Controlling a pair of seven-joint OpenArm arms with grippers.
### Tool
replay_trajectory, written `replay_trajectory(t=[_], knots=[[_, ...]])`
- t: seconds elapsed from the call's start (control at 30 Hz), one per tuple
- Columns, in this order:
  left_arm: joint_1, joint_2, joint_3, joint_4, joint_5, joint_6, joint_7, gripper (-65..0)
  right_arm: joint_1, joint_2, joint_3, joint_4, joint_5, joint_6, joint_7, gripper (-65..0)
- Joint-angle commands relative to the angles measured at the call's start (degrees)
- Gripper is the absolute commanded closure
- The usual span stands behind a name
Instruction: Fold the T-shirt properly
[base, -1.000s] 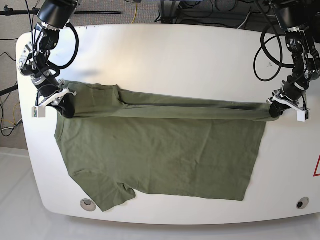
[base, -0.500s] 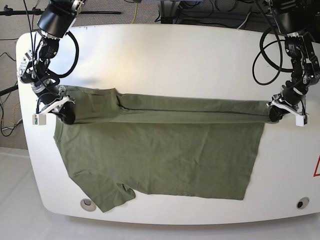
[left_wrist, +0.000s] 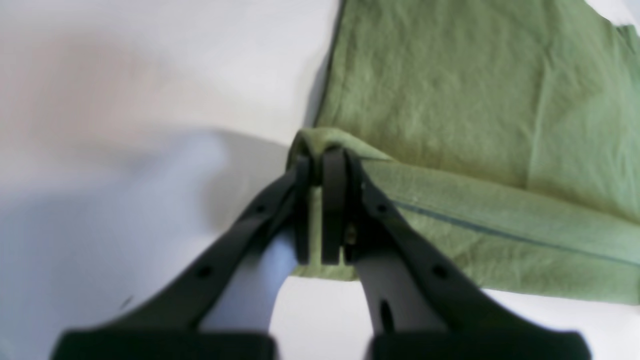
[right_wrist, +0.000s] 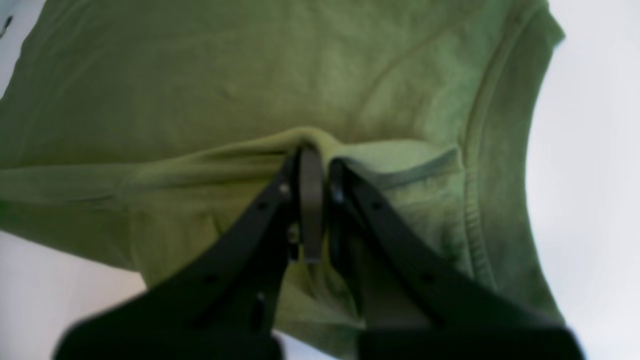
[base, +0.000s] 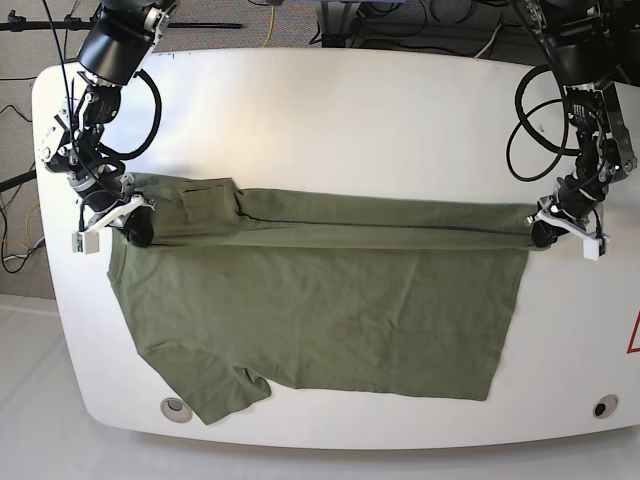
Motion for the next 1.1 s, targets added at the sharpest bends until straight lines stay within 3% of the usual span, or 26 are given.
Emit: replay_trajectory(t=[0.0,0.37,0.53,0.6,0.8,0.93,1.07], knots=[[-2.8,-1.6,1.3,-0.4,-0.5,-0.1,-2.3,0.0,1.6,1.4,-0.2,0.4,1.0,0.4,2.5,0.0],[-5.2,-2.3,7.2,-6.9,0.7,0.2,-6.5,-0.1,1.9,1.6,-0.9,-3.2,0.7,0.2,6.3,0.0],[-3.9,-2.2,6.8,-5.6,0.6,0.4,-6.9,-9.7,1.9,1.7,-1.0,-3.3,-0.1,0.1,7.4,-1.0],[-3.2,-2.1,5.2,-4.1,0.3,0.1,-6.0,-20.0,2.2,1.9,-1.2,-1.8,-0.5,-0.1,6.8,-11.2],[-2.5,-2.2,4.3,-2.5,0.2,0.0,-5.2,-32.3,2.4,2.1,-1.5,-1.7,-1.1,-0.3,7.2,-32.3],[-2.2,-2.4,4.1,-1.5,0.4,-0.1,-5.1,-35.9,2.6,2.2,-1.9,-1.6,-2.2,-0.3,7.4,-40.0],[-2.2,-2.8,4.5,0.0,1.0,0.3,-5.9,-34.7,2.7,2.8,-1.5,-2.0,-4.0,0.4,8.0,-41.4]])
